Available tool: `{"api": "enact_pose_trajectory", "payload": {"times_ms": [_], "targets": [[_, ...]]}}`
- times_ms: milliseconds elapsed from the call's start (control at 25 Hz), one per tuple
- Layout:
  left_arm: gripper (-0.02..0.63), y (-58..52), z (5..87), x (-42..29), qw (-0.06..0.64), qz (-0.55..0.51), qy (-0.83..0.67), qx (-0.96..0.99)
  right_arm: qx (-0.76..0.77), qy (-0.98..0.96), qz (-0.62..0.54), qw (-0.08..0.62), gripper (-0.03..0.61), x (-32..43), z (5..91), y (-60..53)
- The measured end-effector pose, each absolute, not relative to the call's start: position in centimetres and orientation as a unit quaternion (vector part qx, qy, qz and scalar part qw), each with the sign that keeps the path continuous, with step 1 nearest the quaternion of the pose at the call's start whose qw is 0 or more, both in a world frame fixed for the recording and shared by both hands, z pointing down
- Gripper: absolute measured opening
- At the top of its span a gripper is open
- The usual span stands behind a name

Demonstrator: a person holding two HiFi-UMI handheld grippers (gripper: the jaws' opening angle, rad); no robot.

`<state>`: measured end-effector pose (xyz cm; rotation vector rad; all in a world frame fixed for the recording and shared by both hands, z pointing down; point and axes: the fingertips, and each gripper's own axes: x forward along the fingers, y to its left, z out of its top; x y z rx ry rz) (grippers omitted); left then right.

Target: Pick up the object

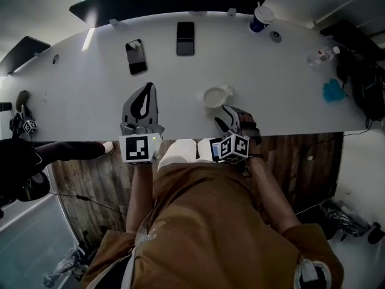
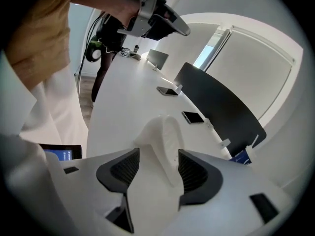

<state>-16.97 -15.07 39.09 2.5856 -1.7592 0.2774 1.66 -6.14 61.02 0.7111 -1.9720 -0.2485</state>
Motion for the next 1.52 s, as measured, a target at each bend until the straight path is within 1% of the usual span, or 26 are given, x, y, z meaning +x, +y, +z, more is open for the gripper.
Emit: {"api": "enact_pose_trajectory", "payload": {"times_ms": [400, 520, 680, 1160, 1360, 1520], "targets": [[0.002, -15.3, 38.8, -18.0, 0.003, 0.09, -0.575, 0.813, 0.26, -0.793, -0.169, 0.525, 0.229, 1.1, 63.3, -7.9], [0.002, -15.4, 38.9, -18.2, 0.004, 0.093, -0.579, 0.81, 0.263, -0.776, -0.215, 0.532, 0.23, 1.0, 63.4, -8.6], [0.002, -15.4, 38.8, -18.3, 0.001, 0.096, -0.579, 0.81, 0.276, -0.759, -0.271, 0.524, 0.229, 0.6, 63.5, -8.9], [0.002, -15.5, 39.0, -18.7, 0.002, 0.108, -0.582, 0.806, 0.3, -0.761, -0.266, 0.51, 0.229, -0.2, 64.2, -10.5], [0.002, -15.6, 39.2, -18.5, 0.008, 0.11, -0.579, 0.808, 0.303, -0.759, -0.277, 0.505, 0.229, -0.6, 64.2, -10.8], [0.002, -15.9, 38.3, -18.4, -0.002, 0.114, -0.573, 0.812, 0.311, -0.753, -0.292, 0.502, 0.229, -1.0, 64.1, -11.2]]}}
